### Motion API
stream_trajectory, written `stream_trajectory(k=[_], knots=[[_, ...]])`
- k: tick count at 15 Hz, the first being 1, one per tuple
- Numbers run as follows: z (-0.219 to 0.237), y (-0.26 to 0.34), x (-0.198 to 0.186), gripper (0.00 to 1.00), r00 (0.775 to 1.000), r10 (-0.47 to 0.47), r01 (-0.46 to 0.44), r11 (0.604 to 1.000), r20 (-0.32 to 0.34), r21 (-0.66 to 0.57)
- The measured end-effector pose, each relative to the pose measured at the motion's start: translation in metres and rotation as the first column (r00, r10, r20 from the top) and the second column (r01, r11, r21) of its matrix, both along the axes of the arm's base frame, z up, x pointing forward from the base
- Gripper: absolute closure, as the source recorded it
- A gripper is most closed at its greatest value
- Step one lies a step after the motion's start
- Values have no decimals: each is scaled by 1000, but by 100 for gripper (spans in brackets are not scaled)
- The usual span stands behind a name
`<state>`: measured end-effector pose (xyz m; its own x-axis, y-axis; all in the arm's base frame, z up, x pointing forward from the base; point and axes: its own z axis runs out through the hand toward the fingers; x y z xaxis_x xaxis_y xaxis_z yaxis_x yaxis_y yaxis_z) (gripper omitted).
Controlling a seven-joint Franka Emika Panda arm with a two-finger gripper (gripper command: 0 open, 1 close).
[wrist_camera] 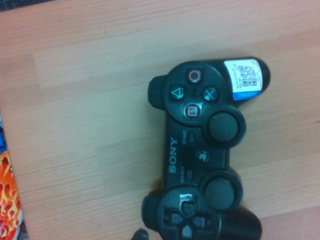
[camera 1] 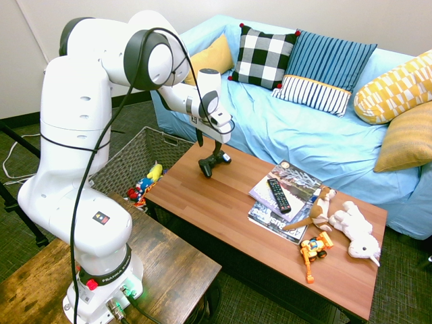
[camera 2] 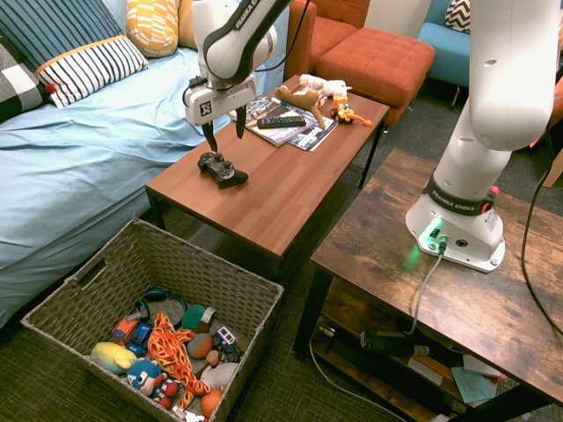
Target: Put the gamepad in the basket
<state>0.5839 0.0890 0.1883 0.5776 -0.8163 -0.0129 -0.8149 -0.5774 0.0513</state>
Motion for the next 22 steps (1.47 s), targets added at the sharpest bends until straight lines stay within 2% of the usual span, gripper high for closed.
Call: stream_trajectory(k=[9, 10, 22], knots=[[-85, 1, 32, 0, 997, -63, 61, 997, -46, -44], [-89, 0, 34, 100, 997, -66, 64, 997, -47, -46], [-97, 1, 38, 100, 996, -79, 78, 996, -46, -34]])
